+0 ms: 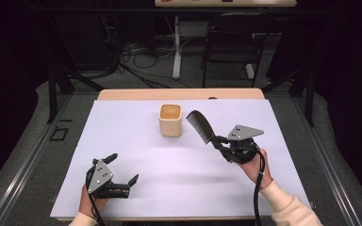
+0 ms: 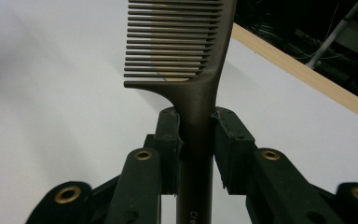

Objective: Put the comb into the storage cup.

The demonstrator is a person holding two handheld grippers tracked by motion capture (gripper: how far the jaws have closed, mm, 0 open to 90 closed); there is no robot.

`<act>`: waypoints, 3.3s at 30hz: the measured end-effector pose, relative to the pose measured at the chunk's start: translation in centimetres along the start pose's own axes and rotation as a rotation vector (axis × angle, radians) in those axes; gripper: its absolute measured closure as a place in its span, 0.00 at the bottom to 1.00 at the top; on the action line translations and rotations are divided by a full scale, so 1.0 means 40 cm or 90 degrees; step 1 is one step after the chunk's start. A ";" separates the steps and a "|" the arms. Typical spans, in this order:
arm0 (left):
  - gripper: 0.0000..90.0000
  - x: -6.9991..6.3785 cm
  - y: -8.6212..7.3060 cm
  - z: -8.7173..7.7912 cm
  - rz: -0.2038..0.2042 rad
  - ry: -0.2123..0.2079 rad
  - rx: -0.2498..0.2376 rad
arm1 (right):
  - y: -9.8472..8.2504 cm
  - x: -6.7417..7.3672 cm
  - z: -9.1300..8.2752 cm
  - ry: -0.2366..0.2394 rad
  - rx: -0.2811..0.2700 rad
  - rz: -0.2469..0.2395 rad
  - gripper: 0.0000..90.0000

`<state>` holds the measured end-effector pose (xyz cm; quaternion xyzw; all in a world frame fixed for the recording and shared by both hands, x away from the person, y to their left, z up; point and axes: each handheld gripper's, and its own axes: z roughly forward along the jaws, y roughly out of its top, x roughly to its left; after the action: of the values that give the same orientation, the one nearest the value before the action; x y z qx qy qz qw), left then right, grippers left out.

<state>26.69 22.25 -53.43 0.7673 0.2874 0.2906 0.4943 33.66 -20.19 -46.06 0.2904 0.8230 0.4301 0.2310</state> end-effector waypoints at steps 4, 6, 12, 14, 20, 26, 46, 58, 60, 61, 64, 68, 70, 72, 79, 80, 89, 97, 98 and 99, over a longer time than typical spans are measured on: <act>0.00 0.001 -0.001 0.000 -0.002 0.000 0.000 | 0.015 -0.004 0.008 -0.001 -0.005 -0.001 0.80; 0.00 0.000 0.000 0.000 -0.001 0.000 0.000 | 0.023 -0.006 0.010 0.001 -0.009 -0.001 0.80; 0.00 0.000 0.000 0.000 -0.001 0.000 0.001 | 0.041 -0.013 0.015 0.002 -0.010 -0.002 0.80; 0.00 0.000 0.000 0.000 0.000 0.001 0.001 | 0.047 -0.015 0.015 0.001 -0.012 -0.002 0.80; 0.00 0.001 -0.001 0.000 -0.001 -0.001 -0.001 | 0.065 -0.023 0.017 -0.002 -0.023 0.000 0.80; 0.00 0.001 -0.001 -0.001 -0.002 -0.001 -0.002 | 0.076 -0.027 0.025 0.000 -0.028 -0.002 0.80; 0.00 0.001 -0.001 0.000 -0.003 -0.002 -0.001 | 0.113 -0.047 0.059 -0.008 -0.043 0.005 0.80; 0.00 0.001 -0.001 0.000 -0.003 -0.002 -0.001 | 0.144 -0.052 0.087 -0.014 -0.052 0.010 0.80; 0.00 0.001 -0.001 0.000 -0.004 -0.003 0.000 | 0.148 -0.051 0.092 -0.014 -0.054 0.012 0.80; 0.00 0.001 -0.001 0.000 -0.004 -0.003 0.000 | 0.151 -0.051 0.094 -0.014 -0.055 0.011 0.80; 0.00 0.001 -0.001 0.000 -0.004 -0.003 -0.001 | 0.156 -0.050 0.099 -0.014 -0.058 0.011 0.80; 0.00 0.001 -0.001 0.000 -0.003 -0.003 -0.001 | 0.159 -0.051 0.111 -0.014 -0.060 0.011 0.80; 0.00 0.001 -0.001 0.000 -0.003 -0.003 -0.001 | 0.160 -0.051 0.119 -0.015 -0.058 0.013 0.80; 0.00 0.001 -0.001 0.000 -0.004 -0.002 -0.001 | 0.161 -0.052 0.127 -0.016 -0.059 0.015 0.80; 0.00 0.001 -0.001 0.000 -0.004 -0.003 -0.001 | 0.164 -0.054 0.150 -0.015 -0.073 0.026 0.80; 0.00 0.001 -0.001 0.001 -0.005 -0.003 -0.002 | 0.164 -0.054 0.154 -0.015 -0.076 0.028 0.80; 0.00 0.002 -0.002 0.000 -0.004 -0.003 -0.001 | 0.171 -0.056 0.179 -0.015 -0.084 0.037 0.80; 0.00 0.002 -0.002 0.000 -0.006 -0.004 0.000 | 0.176 -0.059 0.194 -0.018 -0.081 0.039 0.80; 0.00 0.002 -0.002 0.000 -0.005 -0.003 0.001 | 0.176 -0.060 0.196 -0.018 -0.081 0.039 0.80; 0.00 0.002 -0.002 0.000 -0.006 -0.003 0.001 | 0.177 -0.061 0.198 -0.019 -0.079 0.038 0.80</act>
<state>26.75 22.34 -53.49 0.7670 0.2899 0.2863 0.4957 42.39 -14.04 -43.92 0.3063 0.7821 0.4830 0.2476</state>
